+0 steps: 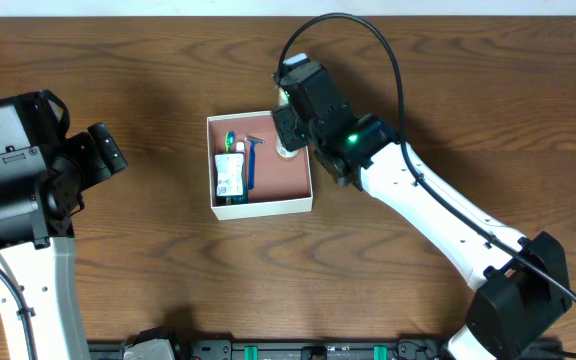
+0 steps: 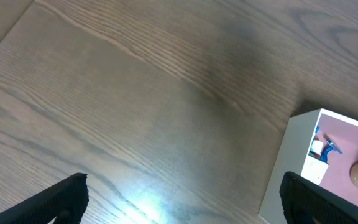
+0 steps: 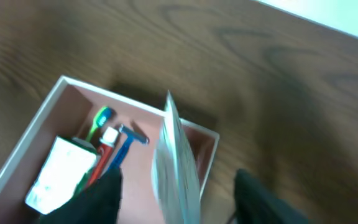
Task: Pack container
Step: 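Place the white tube upright in the box, open right gripper, then move right gripper to the clear bottle and grasp it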
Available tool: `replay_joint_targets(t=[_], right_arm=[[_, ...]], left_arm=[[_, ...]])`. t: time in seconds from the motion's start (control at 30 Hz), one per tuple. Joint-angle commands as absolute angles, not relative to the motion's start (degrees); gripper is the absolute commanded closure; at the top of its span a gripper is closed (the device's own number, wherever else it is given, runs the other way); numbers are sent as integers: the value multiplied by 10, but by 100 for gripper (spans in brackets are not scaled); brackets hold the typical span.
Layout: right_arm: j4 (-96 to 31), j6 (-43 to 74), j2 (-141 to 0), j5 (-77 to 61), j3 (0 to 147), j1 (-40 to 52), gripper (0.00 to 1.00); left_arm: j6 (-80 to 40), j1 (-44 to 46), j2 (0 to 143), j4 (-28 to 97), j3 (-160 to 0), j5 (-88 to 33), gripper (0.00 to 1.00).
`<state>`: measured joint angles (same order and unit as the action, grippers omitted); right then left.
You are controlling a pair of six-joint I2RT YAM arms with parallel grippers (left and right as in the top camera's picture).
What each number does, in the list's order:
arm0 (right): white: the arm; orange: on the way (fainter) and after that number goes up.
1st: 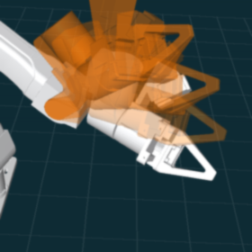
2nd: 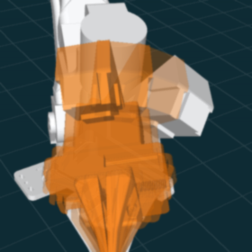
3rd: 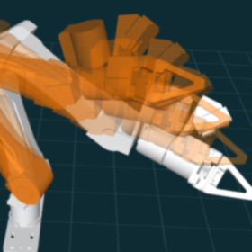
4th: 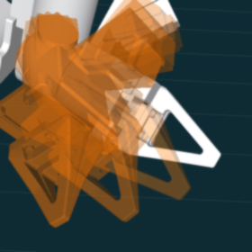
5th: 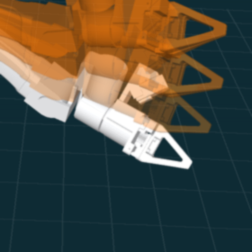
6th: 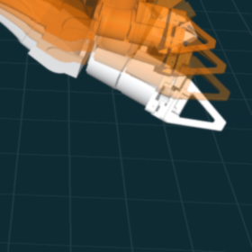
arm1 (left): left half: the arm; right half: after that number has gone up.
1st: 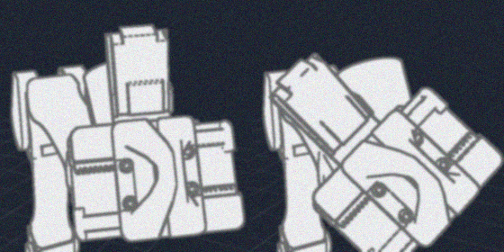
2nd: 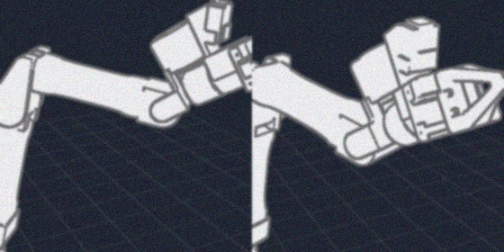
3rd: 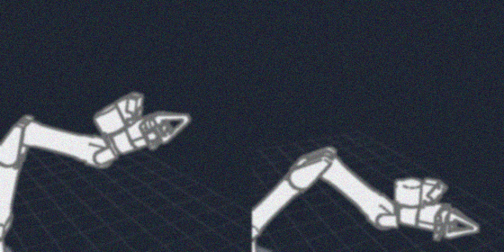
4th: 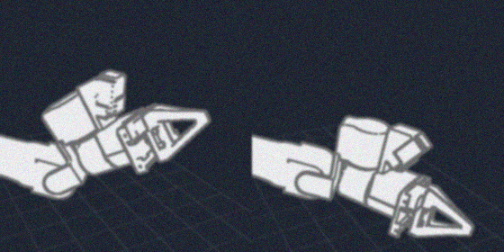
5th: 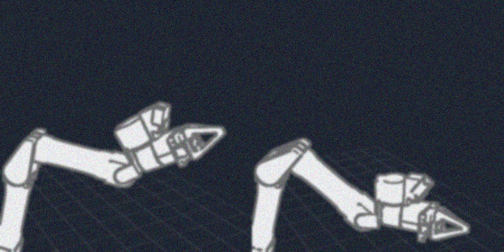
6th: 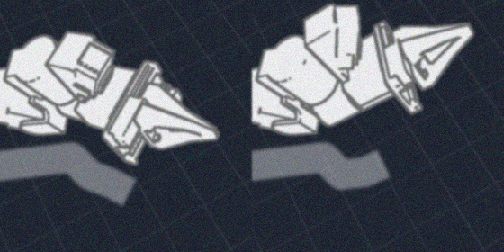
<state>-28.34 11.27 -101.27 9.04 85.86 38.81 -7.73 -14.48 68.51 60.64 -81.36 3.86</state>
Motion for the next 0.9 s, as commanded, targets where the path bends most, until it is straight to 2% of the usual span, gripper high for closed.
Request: replay_joint_targets(t=[0.0, 0.33, 0.6, 0.73, 0.87], right_arm=[[-272, 110, -1004, 96, 879, 384, 41], [-336, 87, -949, 142, 970, 368, 41], [-452, 110, -930, 138, 974, 287, 42], [-522, 128, -956, 58, 974, 236, 44], [-552, 128, -996, -9, 973, 224, 46]], left_arm=[[-83, -148, 685, 607, -819, 46, 2], [-83, -148, 685, 607, -819, 46, 2], [-83, -148, 685, 607, -819, 46, 2], [-83, -148, 685, 607, -819, 46, 2], [-83, -148, 685, 607, -819, 46, 2]])
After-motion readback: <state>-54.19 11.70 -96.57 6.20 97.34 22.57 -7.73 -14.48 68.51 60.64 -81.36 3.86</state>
